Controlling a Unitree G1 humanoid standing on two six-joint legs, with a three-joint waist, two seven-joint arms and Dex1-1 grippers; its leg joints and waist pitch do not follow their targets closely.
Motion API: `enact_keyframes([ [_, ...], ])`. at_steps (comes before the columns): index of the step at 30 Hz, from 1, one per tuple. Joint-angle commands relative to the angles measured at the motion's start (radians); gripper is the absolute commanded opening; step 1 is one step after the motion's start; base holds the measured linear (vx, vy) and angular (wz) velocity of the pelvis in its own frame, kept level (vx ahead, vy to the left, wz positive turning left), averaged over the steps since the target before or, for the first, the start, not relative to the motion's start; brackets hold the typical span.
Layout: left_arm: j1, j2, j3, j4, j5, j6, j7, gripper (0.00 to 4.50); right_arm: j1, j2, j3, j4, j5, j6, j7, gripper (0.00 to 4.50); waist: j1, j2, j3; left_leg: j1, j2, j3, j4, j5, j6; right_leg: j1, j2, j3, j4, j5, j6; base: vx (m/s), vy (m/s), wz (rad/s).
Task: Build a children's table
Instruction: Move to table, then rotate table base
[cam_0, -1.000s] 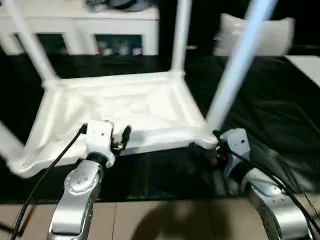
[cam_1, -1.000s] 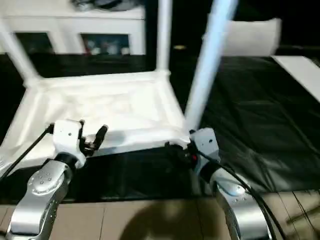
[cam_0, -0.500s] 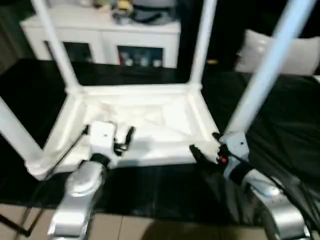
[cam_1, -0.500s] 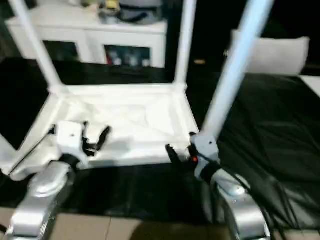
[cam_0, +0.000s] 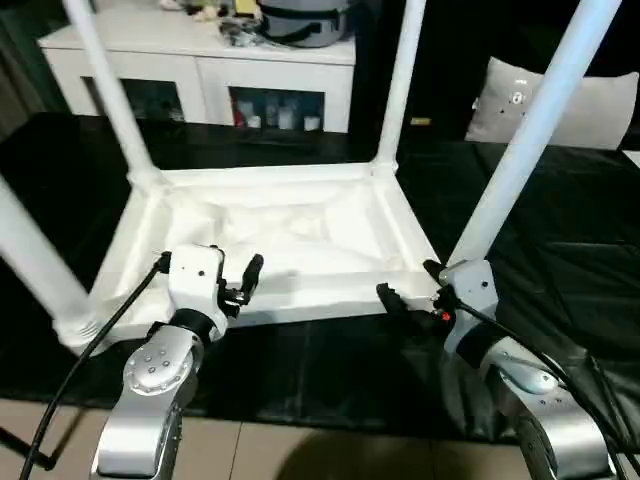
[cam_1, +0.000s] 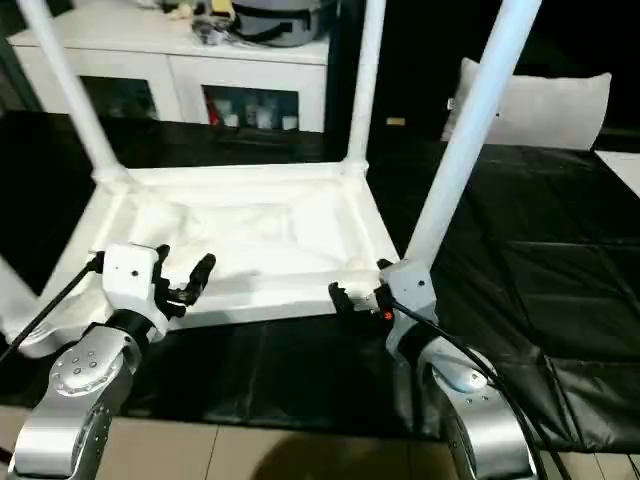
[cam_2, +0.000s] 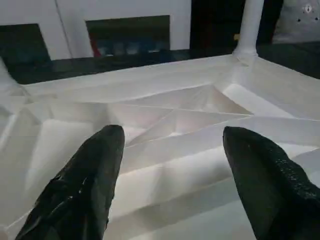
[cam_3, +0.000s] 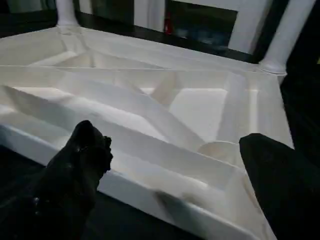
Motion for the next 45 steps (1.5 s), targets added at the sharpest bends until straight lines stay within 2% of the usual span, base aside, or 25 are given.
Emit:
enact_keyframes([
  [1, -0.019, 0.015, -0.009, 0.011, 0.006, 0.002, -0.012, 3.48, -0.023, -0.007, 0.001, -0.036, 0.009, 0.025, 0.003, 4.50, -0.001, 0.001, -0.020, 0.002, 0.058, -0.018, -0.102, -0.411, -0.015, 0.012, -0.069, 0.037, -0.117, -0.433, -0.098, -0.052, 0.024, -0.01],
  [3, -0.025, 0.033, -0.017, 0.017, 0.005, -0.013, -0.033, 3.48, -0.032, -0.003, 0.003, -0.030, 0.000, 0.034, -0.006, 4.50, -0.001, 0.000, -0.023, -0.006, 0.057, -0.019, -0.105, -0.383, -0.013, 0.013, -0.069, 0.037, -0.117, -0.410, -0.087, 0.000, 0.000, 0.00],
  [5, -0.037, 0.067, -0.026, 0.026, 0.012, -0.064, -0.074, 3.48, -0.052, -0.019, 0.024, -0.013, -0.025, -0.003, 0.015, 4.50, 0.000, 0.000, -0.024, -0.009, 0.057, -0.018, -0.106, -0.365, -0.010, 0.011, -0.068, 0.038, -0.114, -0.370, -0.090, 0.000, 0.000, 0.00],
  [7, -0.046, 0.085, -0.025, 0.030, 0.013, -0.093, -0.095, 3.48, -0.066, -0.010, 0.013, -0.006, -0.017, -0.006, 0.008, 4.50, 0.001, 0.002, -0.025, -0.008, 0.058, -0.017, -0.105, -0.366, -0.010, 0.009, -0.069, 0.039, -0.114, -0.362, -0.096, 0.000, 0.000, 0.00],
  [8, -0.051, 0.097, -0.028, 0.032, 0.018, -0.105, -0.106, 3.48, -0.073, -0.008, 0.010, -0.002, -0.010, -0.006, 0.012, 4.50, 0.003, 0.000, -0.028, -0.011, 0.060, -0.016, -0.105, -0.336, -0.007, 0.012, -0.069, 0.039, -0.108, -0.300, -0.112, 0.000, 0.000, 0.00],
  [9, -0.058, 0.117, -0.038, 0.034, 0.027, -0.105, -0.124, 3.48, -0.080, -0.007, 0.007, 0.003, -0.008, -0.004, 0.011, 4.50, 0.003, 0.001, -0.028, -0.013, 0.060, -0.015, -0.106, -0.326, -0.005, 0.014, -0.068, 0.038, -0.104, -0.282, -0.116, 0.000, 0.000, 0.00],
  [12, -0.070, 0.152, -0.056, 0.035, 0.037, -0.097, -0.162, 3.48, -0.094, -0.004, 0.002, 0.011, 0.013, 0.000, 0.027, 4.50, 0.007, 0.003, -0.038, -0.014, 0.061, -0.007, -0.097, -0.227, 0.002, 0.018, -0.066, 0.038, -0.090, -0.113, -0.149, 0.034, -0.003, -0.01],
  [14, -0.084, 0.232, -0.101, 0.028, 0.060, -0.098, -0.244, 3.48, -0.118, 0.007, -0.012, 0.024, 0.030, 0.012, 0.027, 4.50, 0.010, 0.003, -0.051, -0.016, 0.057, -0.002, -0.083, -0.069, 0.029, 0.028, -0.062, 0.035, -0.069, 0.116, -0.175, 0.066, -0.004, 0.00],
  [15, -0.085, 0.251, -0.109, 0.027, 0.068, -0.101, -0.259, 3.48, -0.128, 0.013, -0.020, 0.031, 0.028, 0.012, 0.011, 4.50, 0.010, 0.004, -0.053, -0.016, 0.056, -0.001, -0.079, -0.030, 0.034, 0.029, -0.061, 0.033, -0.063, 0.168, -0.182, 0.065, -0.004, 0.00],
  [16, -0.087, 0.277, -0.118, 0.026, 0.078, -0.106, -0.280, 3.48, -0.141, 0.020, -0.030, 0.042, 0.026, 0.013, -0.007, 4.50, 0.011, 0.003, -0.056, -0.018, 0.053, 0.002, -0.073, 0.040, 0.043, 0.030, -0.058, 0.031, -0.056, 0.256, -0.192, 0.000, 0.000, 0.00],
  [17, -0.088, 0.295, -0.120, 0.028, 0.084, -0.109, -0.293, 3.48, -0.149, 0.017, -0.031, 0.051, 0.022, 0.014, -0.009, 4.50, 0.010, 0.004, -0.053, -0.020, 0.052, 0.004, -0.074, 0.044, 0.041, 0.030, -0.056, 0.028, -0.055, 0.271, -0.202, 0.000, 0.000, 0.00],
  [19, -0.089, 0.302, -0.120, 0.029, 0.087, -0.110, -0.298, 3.48, -0.152, 0.015, -0.029, 0.055, 0.020, 0.013, -0.007, 4.50, 0.008, 0.006, -0.048, -0.017, 0.054, 0.005, -0.079, -0.009, 0.033, 0.030, -0.058, 0.028, -0.060, 0.219, -0.209, 0.000, 0.000, 0.00],
  [20, -0.089, 0.317, -0.126, 0.034, 0.096, -0.119, -0.311, 3.48, -0.156, 0.013, -0.029, 0.064, 0.019, 0.011, -0.006, 4.50, 0.008, 0.010, -0.046, -0.014, 0.060, 0.005, -0.084, -0.063, 0.021, 0.030, -0.061, 0.029, -0.064, 0.160, -0.213, 0.000, 0.000, 0.00],
  [22, -0.086, 0.342, -0.137, 0.035, 0.106, -0.124, -0.334, 3.48, -0.164, 0.012, -0.025, 0.080, 0.011, 0.005, -0.007, 4.50, 0.008, 0.008, -0.043, -0.013, 0.061, 0.005, -0.089, -0.102, 0.015, 0.029, -0.062, 0.030, -0.069, 0.106, -0.209, 0.000, 0.000, 0.00],
  [24, -0.074, 0.392, -0.153, 0.024, 0.110, -0.120, -0.388, 3.48, -0.192, -0.003, 0.000, 0.126, -0.037, -0.012, -0.019, 4.50, 0.006, 0.010, -0.037, -0.009, 0.062, 0.004, -0.096, -0.172, 0.000, 0.023, -0.062, 0.030, -0.075, -0.004, -0.201, 0.000, 0.000, 0.00],
  [27, -0.068, 0.426, -0.163, 0.012, 0.098, -0.111, -0.425, 3.48, -0.209, -0.005, 0.006, 0.152, -0.058, -0.020, -0.026, 4.50, 0.004, 0.009, -0.034, -0.009, 0.062, 0.005, -0.100, -0.215, -0.013, 0.019, -0.064, 0.033, -0.080, -0.075, -0.195, 0.000, 0.000, 0.00],
  [30, -0.061, 0.457, -0.170, 0.003, 0.082, -0.097, -0.477, 3.48, -0.224, 0.001, 0.000, 0.178, -0.070, -0.024, -0.049, 4.50, 0.005, 0.007, -0.036, -0.008, 0.063, 0.007, -0.100, -0.204, -0.014, 0.016, -0.064, 0.035, -0.079, -0.067, -0.193, 0.000, 0.000, 0.00],
  [32, -0.047, 0.489, -0.178, -0.001, 0.081, -0.089, -0.519, 3.48, -0.235, 0.003, -0.004, 0.199, -0.086, -0.024, -0.075, 4.50, 0.005, 0.007, -0.038, -0.010, 0.062, 0.009, -0.098, -0.166, -0.012, 0.017, -0.062, 0.034, -0.075, -0.015, -0.197, 0.000, 0.000, 0.00],
  [35, -0.042, 0.504, -0.181, -0.001, 0.082, -0.088, -0.532, 3.48, -0.241, 0.007, -0.009, 0.212, -0.090, -0.023, -0.087, 4.50, 0.006, 0.010, -0.039, -0.010, 0.062, 0.010, -0.096, -0.156, -0.010, 0.016, -0.061, 0.033, -0.073, 0.010, -0.200, 0.000, 0.000, 0.00],
  [40, -0.046, 0.536, -0.196, 0.017, 0.106, -0.089, -0.553, 3.48, -0.260, 0.012, -0.035, 0.252, -0.117, -0.024, -0.142, 4.50, 0.009, 0.011, -0.035, -0.006, 0.063, 0.011, -0.101, -0.199, -0.021, 0.012, -0.061, 0.034, -0.077, -0.046, -0.195, 0.000, 0.000, 0.00],
  [41, -0.054, 0.545, -0.202, 0.043, 0.134, -0.106, -0.544, 3.48, -0.269, 0.014, -0.053, 0.268, -0.117, -0.007, -0.166, 4.50, 0.009, 0.010, -0.036, -0.006, 0.063, 0.011, -0.101, -0.203, -0.023, 0.013, -0.061, 0.035, -0.078, -0.055, -0.192, 0.000, 0.000, 0.00],
  [45, -0.067, 0.555, -0.208, 0.079, 0.168, -0.130, -0.530, 3.48, -0.280, 0.018, -0.080, 0.283, -0.106, 0.019, -0.190, 4.50, 0.016, 0.012, -0.039, -0.007, 0.063, 0.011, -0.100, -0.181, -0.028, 0.013, -0.061, 0.036, -0.075, -0.027, -0.181, 0.000, 0.000, 0.00],
])
